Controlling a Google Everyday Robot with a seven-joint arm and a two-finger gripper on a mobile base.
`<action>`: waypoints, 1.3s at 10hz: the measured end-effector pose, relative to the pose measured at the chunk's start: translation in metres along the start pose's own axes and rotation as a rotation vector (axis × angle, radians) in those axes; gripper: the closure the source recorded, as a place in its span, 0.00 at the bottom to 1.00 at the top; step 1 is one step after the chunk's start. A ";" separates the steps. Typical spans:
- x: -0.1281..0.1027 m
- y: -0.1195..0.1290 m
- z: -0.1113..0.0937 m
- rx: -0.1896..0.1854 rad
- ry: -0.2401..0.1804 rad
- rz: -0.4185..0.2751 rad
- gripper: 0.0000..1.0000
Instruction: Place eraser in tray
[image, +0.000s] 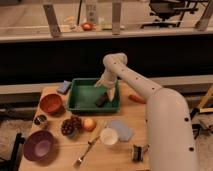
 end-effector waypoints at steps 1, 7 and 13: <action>0.000 -0.001 -0.001 0.001 0.000 -0.003 0.20; 0.000 -0.002 -0.001 0.002 -0.002 -0.008 0.20; 0.000 -0.002 0.001 0.000 -0.004 -0.009 0.20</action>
